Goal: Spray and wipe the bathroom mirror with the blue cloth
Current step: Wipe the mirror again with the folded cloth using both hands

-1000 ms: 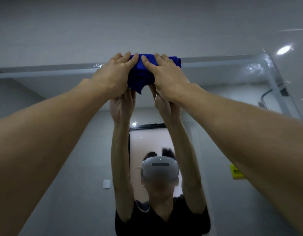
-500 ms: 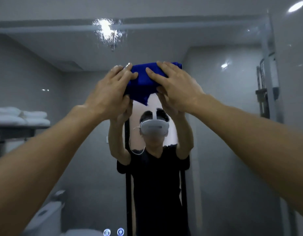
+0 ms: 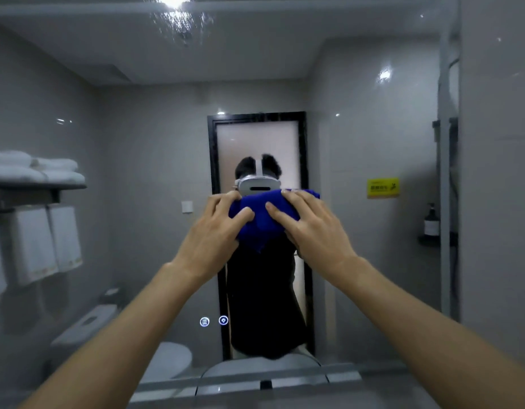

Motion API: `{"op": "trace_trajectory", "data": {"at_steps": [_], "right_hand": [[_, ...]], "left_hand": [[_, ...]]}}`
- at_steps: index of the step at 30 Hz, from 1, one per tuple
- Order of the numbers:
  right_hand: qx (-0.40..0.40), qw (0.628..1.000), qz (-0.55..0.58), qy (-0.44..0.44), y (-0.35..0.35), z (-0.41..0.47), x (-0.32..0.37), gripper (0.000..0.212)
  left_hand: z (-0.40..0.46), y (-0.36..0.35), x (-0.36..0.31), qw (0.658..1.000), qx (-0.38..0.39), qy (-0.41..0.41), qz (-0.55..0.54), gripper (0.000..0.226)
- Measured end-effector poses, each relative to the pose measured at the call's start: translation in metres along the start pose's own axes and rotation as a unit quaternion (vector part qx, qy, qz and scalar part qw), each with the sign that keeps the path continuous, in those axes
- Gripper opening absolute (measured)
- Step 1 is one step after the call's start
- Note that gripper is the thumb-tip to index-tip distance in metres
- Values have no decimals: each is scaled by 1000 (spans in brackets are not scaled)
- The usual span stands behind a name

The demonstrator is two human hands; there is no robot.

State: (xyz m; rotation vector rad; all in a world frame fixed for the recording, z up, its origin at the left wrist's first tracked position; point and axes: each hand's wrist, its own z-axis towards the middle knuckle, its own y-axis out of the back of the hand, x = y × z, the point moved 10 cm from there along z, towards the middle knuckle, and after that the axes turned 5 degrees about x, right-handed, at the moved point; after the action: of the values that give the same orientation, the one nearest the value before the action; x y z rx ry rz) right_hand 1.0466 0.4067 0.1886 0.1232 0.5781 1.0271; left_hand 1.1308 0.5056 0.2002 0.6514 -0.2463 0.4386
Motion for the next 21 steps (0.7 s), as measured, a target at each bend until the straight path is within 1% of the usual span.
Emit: {"op": "trace_trajectory", "data": {"at_steps": [3, 8, 10, 12, 14, 16, 19, 21], "right_hand": [[5, 1000, 11, 1, -13, -46, 18, 59], [39, 997, 58, 11, -47, -129, 50, 62], [65, 995, 77, 6, -62, -159, 64, 67], [94, 990, 101, -1, -76, -188, 77, 74], [120, 986, 118, -7, -89, -214, 90, 76], [145, 981, 128, -11, -102, -238, 103, 80], [180, 973, 141, -19, -117, -259, 115, 91], [187, 971, 147, -13, -120, -262, 117, 92]], "left_hand": [[-34, -23, -18, 1000, 23, -13, -6, 36], [-105, -78, -52, 998, 53, -9, -27, 36], [-133, -100, -68, 997, 63, -7, -42, 34], [-159, -123, -81, 995, 88, 0, -56, 42], [-184, -147, -93, 990, 124, 11, -72, 60], [-205, -167, -101, 984, 149, 21, -94, 74], [-221, -182, -108, 980, 167, 39, -103, 83], [-224, -185, -109, 978, 176, 39, -102, 85]]}}
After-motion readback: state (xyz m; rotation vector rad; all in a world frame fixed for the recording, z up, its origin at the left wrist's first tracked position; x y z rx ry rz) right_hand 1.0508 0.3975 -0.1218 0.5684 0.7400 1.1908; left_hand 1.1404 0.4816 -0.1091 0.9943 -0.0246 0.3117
